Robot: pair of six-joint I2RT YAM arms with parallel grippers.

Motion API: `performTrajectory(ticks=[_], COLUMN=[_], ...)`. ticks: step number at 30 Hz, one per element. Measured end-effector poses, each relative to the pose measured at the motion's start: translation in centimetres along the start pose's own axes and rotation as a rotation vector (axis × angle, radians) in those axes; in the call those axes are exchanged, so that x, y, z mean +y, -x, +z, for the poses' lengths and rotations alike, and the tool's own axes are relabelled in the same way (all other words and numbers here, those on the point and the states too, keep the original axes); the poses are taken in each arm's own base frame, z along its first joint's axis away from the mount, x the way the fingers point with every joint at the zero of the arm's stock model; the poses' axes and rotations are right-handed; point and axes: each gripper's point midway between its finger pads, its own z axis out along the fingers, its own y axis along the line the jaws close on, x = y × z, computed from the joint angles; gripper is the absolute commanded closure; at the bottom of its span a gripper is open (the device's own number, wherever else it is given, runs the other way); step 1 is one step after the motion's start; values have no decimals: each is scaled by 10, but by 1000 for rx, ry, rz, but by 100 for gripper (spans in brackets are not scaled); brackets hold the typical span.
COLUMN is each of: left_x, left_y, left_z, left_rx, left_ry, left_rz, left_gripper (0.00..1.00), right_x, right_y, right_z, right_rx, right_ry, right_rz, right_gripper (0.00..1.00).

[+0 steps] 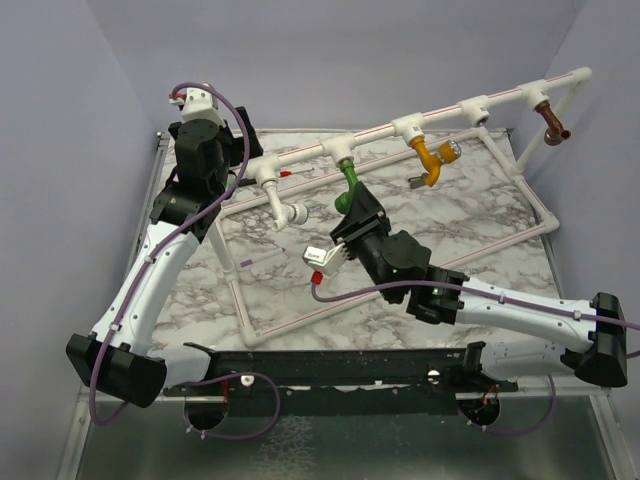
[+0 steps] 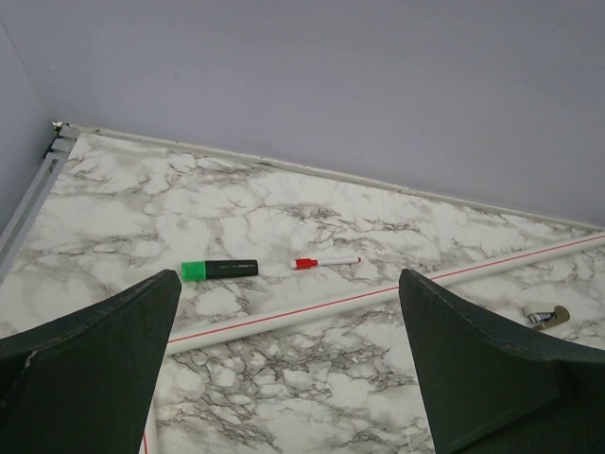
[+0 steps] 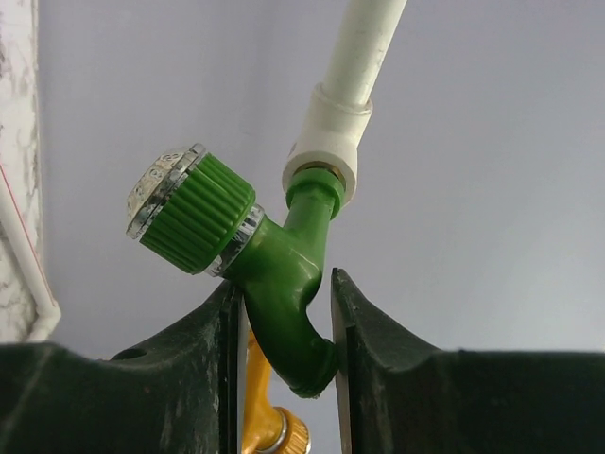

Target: Install the water faucets

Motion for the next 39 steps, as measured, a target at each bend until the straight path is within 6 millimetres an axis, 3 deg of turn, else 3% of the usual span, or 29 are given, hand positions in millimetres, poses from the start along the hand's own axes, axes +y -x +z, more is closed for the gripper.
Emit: performTrajectory(ticks=[9, 13, 21, 27, 30, 33, 37, 39], left_x=[-1, 1, 4, 5, 5, 5, 1, 1], left_y=[-1, 0, 2, 2, 2, 1, 0, 0], left_z=[0, 0, 0, 1, 1, 2, 2, 2], left_rx=[3, 3, -3, -3, -3, -3, 0, 0], left_ry=[-4, -3, 4, 7, 7, 8, -5, -5], left_rz=[0, 1, 1, 4, 4, 4, 1, 0], left_gripper=[1, 1, 1, 1, 1, 1, 1, 1], right_x=[4, 3, 6, 6, 5, -5, -32, -34], right_y=[1, -1, 0, 0, -1, -4, 10, 15], right_z=[-1, -4, -6, -6, -8, -13, -17, -19], right_rx=[-9, -23, -45, -48, -58, -82, -199, -226], right_ry=[-26, -65, -126, -129, -123, -126, -113, -85], right_rz=[277, 583, 997, 1058, 1044, 1018, 972, 925], right_gripper=[99, 99, 99, 54, 38, 30, 23, 21])
